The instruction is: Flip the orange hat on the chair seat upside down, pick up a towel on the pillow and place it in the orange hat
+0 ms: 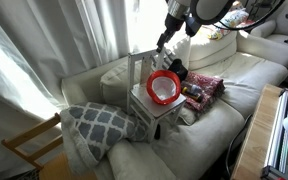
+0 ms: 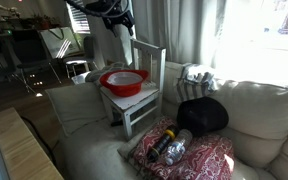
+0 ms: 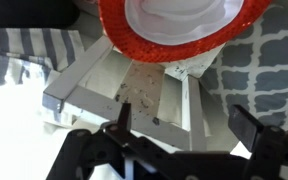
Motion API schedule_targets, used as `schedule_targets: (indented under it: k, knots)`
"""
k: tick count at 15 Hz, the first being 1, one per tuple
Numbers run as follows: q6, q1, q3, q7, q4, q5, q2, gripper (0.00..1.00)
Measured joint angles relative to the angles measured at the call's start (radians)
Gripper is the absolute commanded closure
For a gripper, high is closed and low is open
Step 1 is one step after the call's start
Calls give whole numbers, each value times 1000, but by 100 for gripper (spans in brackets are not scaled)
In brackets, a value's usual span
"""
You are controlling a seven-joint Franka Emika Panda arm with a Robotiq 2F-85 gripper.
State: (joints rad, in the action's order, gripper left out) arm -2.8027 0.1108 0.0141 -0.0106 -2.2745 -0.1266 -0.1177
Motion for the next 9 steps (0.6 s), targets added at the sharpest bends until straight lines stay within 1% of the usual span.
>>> schedule_targets:
  k: [6, 9]
  knots:
    - [0, -4, 4, -7, -3, 2, 9, 0]
    - [27, -26, -34, -110, 55, -8, -14, 0]
